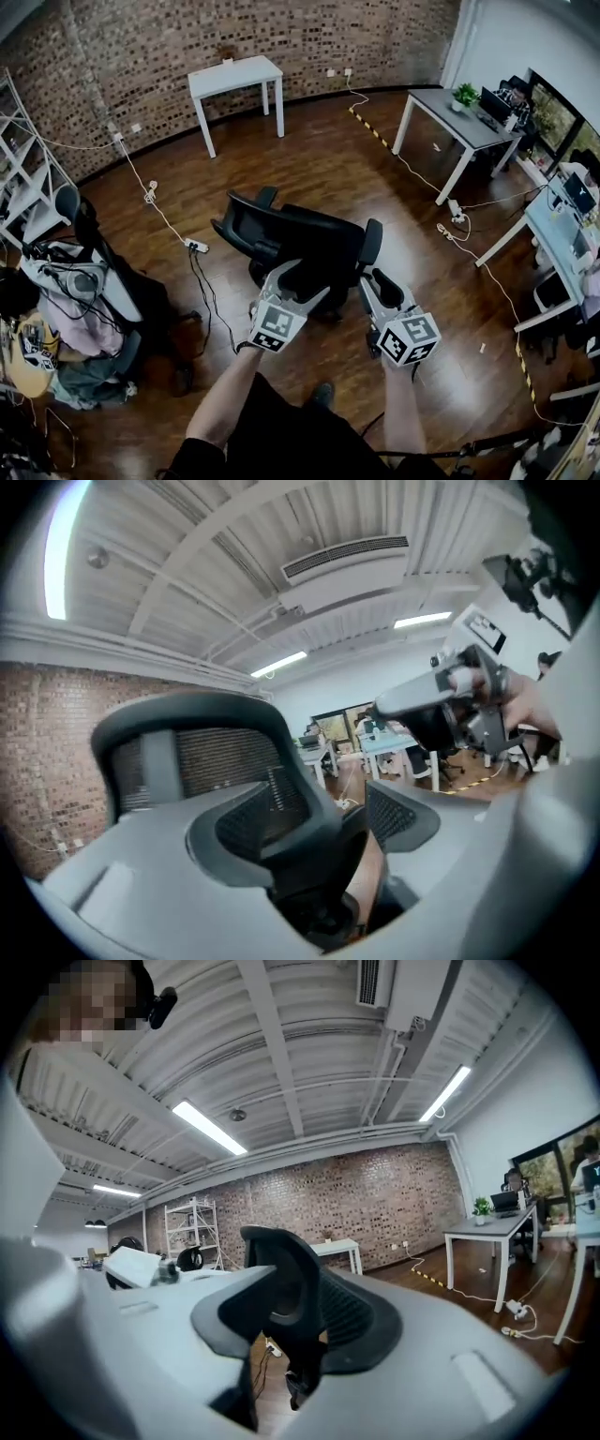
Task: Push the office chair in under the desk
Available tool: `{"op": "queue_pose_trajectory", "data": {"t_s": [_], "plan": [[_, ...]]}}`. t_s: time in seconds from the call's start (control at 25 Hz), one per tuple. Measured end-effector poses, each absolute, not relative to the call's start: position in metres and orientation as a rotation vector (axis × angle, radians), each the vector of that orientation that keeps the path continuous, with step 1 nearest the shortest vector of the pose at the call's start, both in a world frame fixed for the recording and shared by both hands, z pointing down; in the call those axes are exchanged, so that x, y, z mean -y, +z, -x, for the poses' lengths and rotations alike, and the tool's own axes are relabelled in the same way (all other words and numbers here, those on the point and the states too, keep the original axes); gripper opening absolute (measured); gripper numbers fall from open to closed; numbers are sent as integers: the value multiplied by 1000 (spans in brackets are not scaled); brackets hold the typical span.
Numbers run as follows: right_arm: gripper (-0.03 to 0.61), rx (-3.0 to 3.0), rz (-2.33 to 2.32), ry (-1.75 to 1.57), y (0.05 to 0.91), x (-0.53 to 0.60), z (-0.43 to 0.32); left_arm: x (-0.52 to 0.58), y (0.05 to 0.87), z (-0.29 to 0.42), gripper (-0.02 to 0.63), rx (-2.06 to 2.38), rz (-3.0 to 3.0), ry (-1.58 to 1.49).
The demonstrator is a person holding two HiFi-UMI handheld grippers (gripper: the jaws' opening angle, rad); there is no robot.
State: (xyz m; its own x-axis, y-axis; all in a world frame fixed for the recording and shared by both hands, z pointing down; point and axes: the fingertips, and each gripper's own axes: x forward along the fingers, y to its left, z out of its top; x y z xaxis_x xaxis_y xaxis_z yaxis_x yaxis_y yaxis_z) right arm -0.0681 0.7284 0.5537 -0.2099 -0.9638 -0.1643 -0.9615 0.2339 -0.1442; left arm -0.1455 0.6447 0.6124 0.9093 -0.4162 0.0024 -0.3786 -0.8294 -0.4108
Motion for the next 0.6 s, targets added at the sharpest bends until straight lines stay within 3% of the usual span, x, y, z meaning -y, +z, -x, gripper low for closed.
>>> {"op": "queue_pose_trajectory", "data": {"t_s": [0.24, 0.48, 0.6], "plan": [[222, -2289, 1884, -131, 594, -709, 15, -519, 580, 258, 434, -1117, 2820, 135], [268, -2211, 2031, -162, 631, -659, -27, -473, 610, 216, 545, -837, 2880, -216], [277, -2237, 2058, -156, 654, -622, -10, -443, 642, 206, 585, -639, 2953, -210]]}}
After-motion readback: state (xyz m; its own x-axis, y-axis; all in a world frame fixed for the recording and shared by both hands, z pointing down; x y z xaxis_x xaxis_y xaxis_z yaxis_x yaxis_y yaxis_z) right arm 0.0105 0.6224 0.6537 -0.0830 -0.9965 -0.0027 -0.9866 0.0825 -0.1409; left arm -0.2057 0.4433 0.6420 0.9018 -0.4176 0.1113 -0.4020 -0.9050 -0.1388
